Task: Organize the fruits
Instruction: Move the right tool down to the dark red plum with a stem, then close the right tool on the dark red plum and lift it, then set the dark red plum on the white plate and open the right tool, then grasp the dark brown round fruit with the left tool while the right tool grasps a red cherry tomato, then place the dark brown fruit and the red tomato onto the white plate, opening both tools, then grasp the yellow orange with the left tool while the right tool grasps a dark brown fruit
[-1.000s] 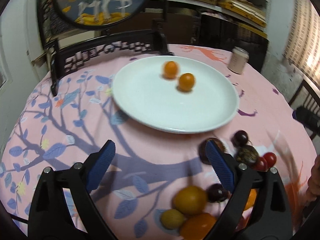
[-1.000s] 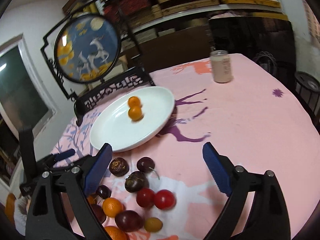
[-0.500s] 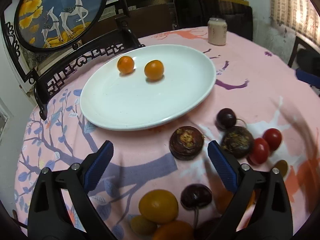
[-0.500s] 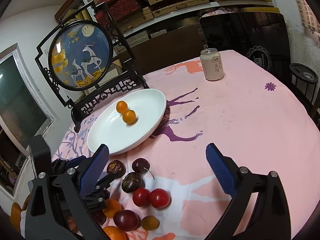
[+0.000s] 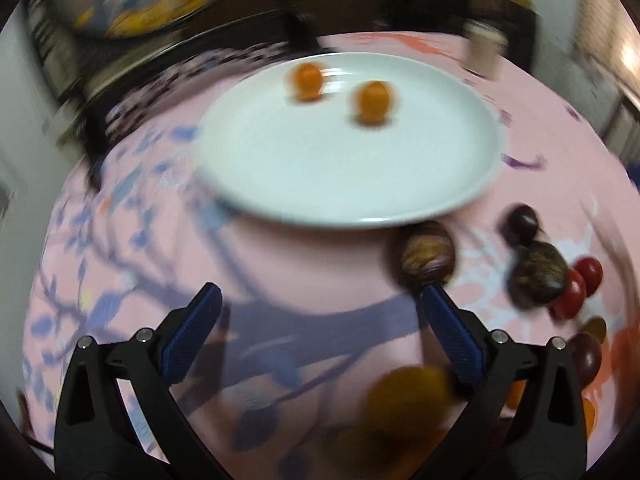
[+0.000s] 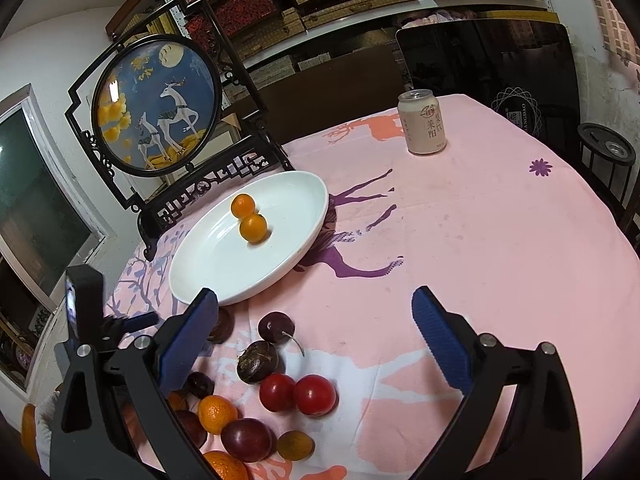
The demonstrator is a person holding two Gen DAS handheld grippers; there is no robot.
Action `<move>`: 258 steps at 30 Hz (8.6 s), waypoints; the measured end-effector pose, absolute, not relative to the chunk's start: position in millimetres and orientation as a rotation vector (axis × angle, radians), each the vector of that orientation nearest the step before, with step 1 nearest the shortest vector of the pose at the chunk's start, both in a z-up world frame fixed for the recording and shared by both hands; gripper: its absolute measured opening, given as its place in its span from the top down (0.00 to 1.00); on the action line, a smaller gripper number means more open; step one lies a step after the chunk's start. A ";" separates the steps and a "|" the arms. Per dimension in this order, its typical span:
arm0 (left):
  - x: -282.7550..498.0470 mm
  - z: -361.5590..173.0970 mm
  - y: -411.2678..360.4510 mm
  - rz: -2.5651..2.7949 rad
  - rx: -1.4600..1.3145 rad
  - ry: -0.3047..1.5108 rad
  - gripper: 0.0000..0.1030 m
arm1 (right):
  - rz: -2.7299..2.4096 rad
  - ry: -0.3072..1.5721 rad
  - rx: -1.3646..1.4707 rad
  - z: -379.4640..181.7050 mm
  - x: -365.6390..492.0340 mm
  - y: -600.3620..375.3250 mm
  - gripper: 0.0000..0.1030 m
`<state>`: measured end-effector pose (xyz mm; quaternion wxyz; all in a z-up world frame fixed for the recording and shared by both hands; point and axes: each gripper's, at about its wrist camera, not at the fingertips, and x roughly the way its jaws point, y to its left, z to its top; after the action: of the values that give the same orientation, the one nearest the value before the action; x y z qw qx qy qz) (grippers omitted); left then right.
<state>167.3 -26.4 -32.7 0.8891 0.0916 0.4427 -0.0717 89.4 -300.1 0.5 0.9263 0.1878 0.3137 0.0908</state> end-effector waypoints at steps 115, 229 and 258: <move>63.4 -38.3 52.8 -0.068 0.129 0.905 0.09 | 0.302 0.699 0.408 -17.0 56.1 -290.4 0.34; 99.8 -30.9 16.2 -0.116 0.103 0.867 0.03 | 0.359 0.724 0.385 -25.0 62.0 -270.4 0.44; 108.9 -36.6 -5.5 -0.251 0.122 0.883 0.65 | 0.335 0.846 -0.040 -50.9 106.4 -191.6 0.47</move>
<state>108.9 -5.5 -36.6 0.8946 0.0590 0.4260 -0.1209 106.4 -191.6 -50.9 0.8981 -0.0195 0.4086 0.1616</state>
